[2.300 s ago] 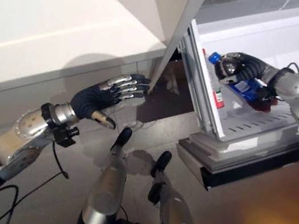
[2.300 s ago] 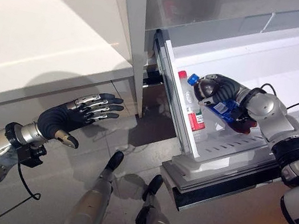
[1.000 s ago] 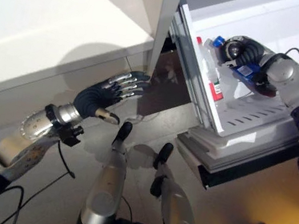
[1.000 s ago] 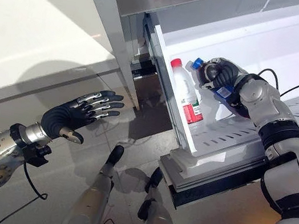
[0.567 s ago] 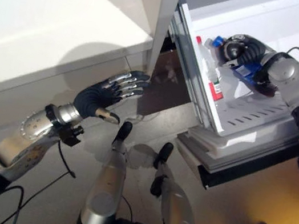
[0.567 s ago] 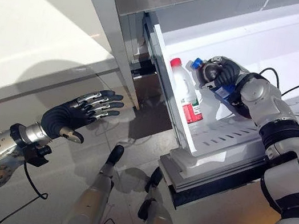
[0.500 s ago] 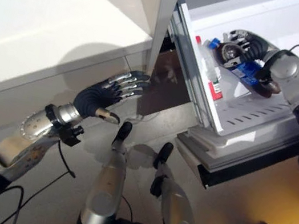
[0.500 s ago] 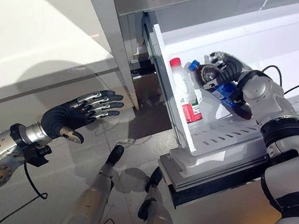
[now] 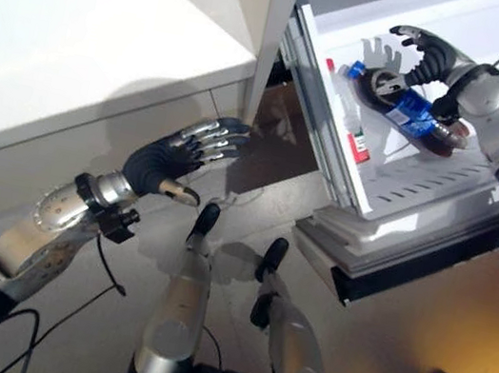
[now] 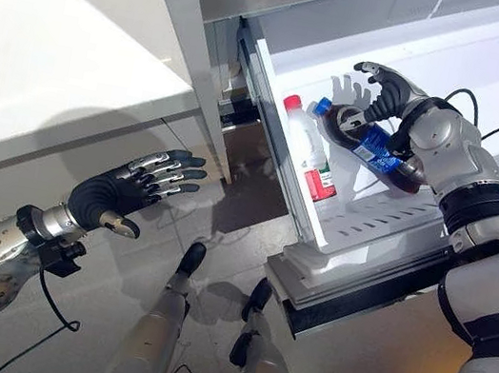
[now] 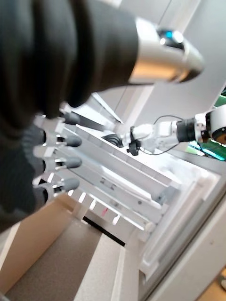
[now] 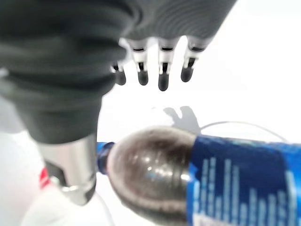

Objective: Take the drinks into the refrigerator

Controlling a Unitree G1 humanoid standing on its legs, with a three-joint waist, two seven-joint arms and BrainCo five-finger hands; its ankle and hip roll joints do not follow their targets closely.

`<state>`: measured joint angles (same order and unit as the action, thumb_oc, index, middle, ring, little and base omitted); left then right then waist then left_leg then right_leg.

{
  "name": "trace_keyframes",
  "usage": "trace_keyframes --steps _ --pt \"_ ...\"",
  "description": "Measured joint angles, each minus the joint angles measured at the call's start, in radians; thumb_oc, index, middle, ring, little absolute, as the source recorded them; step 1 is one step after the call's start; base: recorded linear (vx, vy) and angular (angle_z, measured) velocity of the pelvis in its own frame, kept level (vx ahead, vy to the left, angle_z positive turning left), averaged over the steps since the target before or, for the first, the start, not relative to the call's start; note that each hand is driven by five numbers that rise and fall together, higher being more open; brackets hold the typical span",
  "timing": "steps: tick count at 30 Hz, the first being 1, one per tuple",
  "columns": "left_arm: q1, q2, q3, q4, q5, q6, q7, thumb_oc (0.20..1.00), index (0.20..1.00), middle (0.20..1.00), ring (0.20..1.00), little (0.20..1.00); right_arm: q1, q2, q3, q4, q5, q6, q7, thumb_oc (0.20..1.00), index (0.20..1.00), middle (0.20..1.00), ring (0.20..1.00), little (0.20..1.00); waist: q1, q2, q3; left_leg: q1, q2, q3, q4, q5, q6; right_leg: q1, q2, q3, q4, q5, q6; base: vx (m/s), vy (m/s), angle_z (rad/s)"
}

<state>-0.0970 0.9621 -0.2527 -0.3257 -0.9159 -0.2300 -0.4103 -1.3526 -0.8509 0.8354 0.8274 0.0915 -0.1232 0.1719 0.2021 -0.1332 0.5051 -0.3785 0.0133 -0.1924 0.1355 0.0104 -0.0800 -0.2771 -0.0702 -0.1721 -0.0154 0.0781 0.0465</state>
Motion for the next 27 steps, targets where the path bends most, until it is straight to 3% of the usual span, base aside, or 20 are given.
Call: trace_keyframes --steps 4,9,11,12,15,16,17,20,22,23,27 --pt "-0.016 0.006 0.000 0.000 0.000 0.000 -0.001 1.000 1.000 1.000 1.000 1.000 0.000 -0.069 -0.002 -0.143 0.050 0.001 0.019 1.000 1.000 1.000 1.000 1.000 -0.002 0.000 0.000 0.004 -0.001 0.000 0.007 0.001 0.000 0.005 0.000 -0.001 0.007 0.000 0.000 0.00 0.000 0.00" --pt "-0.014 0.048 0.007 0.000 -0.001 -0.001 -0.003 1.000 1.000 1.000 1.000 1.000 0.031 -0.251 -0.049 -0.363 0.216 -0.011 0.042 1.000 1.000 1.000 1.000 1.000 -0.021 -0.003 -0.001 0.049 -0.004 -0.002 0.010 0.001 0.000 0.047 -0.003 -0.002 0.017 -0.001 0.001 0.00 0.003 0.01" --pt "-0.008 0.048 0.014 -0.003 0.000 -0.003 -0.006 1.000 1.000 1.000 1.000 1.000 0.131 -0.338 -0.164 -0.472 0.273 -0.026 0.043 1.000 1.000 1.000 1.000 1.000 -0.025 -0.007 -0.004 0.062 -0.006 0.000 0.011 0.001 0.001 0.056 -0.004 -0.001 0.021 -0.002 0.001 0.03 0.031 -0.01" --pt "0.003 0.046 0.031 -0.005 0.000 -0.002 -0.011 1.000 1.000 1.000 1.000 1.000 0.272 -0.378 -0.310 -0.546 0.321 -0.044 0.048 1.000 1.000 1.000 1.000 1.000 -0.029 -0.009 -0.005 0.070 -0.007 0.001 0.011 0.001 0.001 0.062 -0.006 0.001 0.028 -0.004 0.003 0.04 0.028 -0.05" --pt "0.075 0.045 0.109 -0.002 0.001 -0.002 -0.021 1.000 1.000 1.000 1.000 1.000 0.589 -0.418 -0.598 -0.677 0.369 -0.084 0.057 1.000 1.000 1.000 1.000 1.000 -0.052 -0.014 -0.008 0.094 -0.010 0.019 0.012 0.002 0.004 0.064 -0.011 0.023 0.057 -0.013 0.006 0.05 0.033 -0.14" --pt "0.089 0.045 0.122 -0.001 0.001 -0.002 -0.022 1.000 1.000 1.000 1.000 1.000 0.667 -0.416 -0.656 -0.696 0.374 -0.094 0.059 1.000 1.000 1.000 1.000 1.000 -0.057 -0.016 -0.012 0.101 -0.011 0.023 0.011 0.002 0.006 0.063 -0.014 0.026 0.061 -0.015 0.006 0.04 0.044 -0.20" --pt "0.103 0.042 0.144 -0.006 0.005 -0.003 -0.033 1.000 1.000 1.000 1.000 1.000 0.847 -0.409 -0.805 -0.754 0.375 -0.094 0.061 1.000 1.000 1.000 1.000 1.000 -0.080 -0.015 -0.018 0.106 -0.013 0.028 0.010 0.002 0.008 0.063 -0.016 0.031 0.067 -0.016 0.006 0.03 0.054 -0.14" --pt "0.150 0.011 0.194 -0.004 0.011 -0.004 -0.043 1.000 1.000 1.000 1.000 1.000 1.114 -0.286 -1.034 -0.842 0.375 -0.111 0.055 1.000 1.000 1.000 1.000 1.000 -0.119 -0.019 -0.063 0.106 -0.015 0.050 0.004 -0.001 0.014 0.049 -0.019 0.055 0.069 -0.015 0.009 0.03 0.053 -0.18" --pt "0.180 -0.012 0.207 -0.004 0.014 -0.002 -0.046 1.000 1.000 1.000 1.000 1.000 1.245 -0.244 -1.119 -0.893 0.369 -0.119 0.053 1.000 1.000 1.000 1.000 1.000 -0.136 -0.008 -0.087 0.108 -0.018 0.061 0.003 -0.004 0.018 0.044 -0.022 0.068 0.071 -0.013 0.013 0.04 0.042 -0.24" --pt "0.200 -0.031 0.224 -0.006 0.020 -0.003 -0.052 1.000 1.000 1.000 1.000 1.000 1.313 -0.166 -1.190 -0.914 0.369 -0.141 0.039 1.000 1.000 1.000 1.000 1.000 -0.144 -0.009 -0.109 0.117 -0.017 0.068 -0.001 -0.006 0.020 0.046 -0.021 0.078 0.071 -0.012 0.014 0.04 0.043 -0.21" --pt "0.251 -0.096 0.238 -0.004 0.040 -0.003 -0.055 1.000 1.000 1.000 1.000 1.000 1.472 0.004 -1.295 -0.908 0.310 -0.152 -0.001 1.000 1.000 1.000 1.000 1.000 -0.175 0.003 -0.182 0.133 -0.016 0.083 -0.008 -0.014 0.023 0.051 -0.021 0.096 0.064 -0.014 0.016 0.04 0.029 -0.17"
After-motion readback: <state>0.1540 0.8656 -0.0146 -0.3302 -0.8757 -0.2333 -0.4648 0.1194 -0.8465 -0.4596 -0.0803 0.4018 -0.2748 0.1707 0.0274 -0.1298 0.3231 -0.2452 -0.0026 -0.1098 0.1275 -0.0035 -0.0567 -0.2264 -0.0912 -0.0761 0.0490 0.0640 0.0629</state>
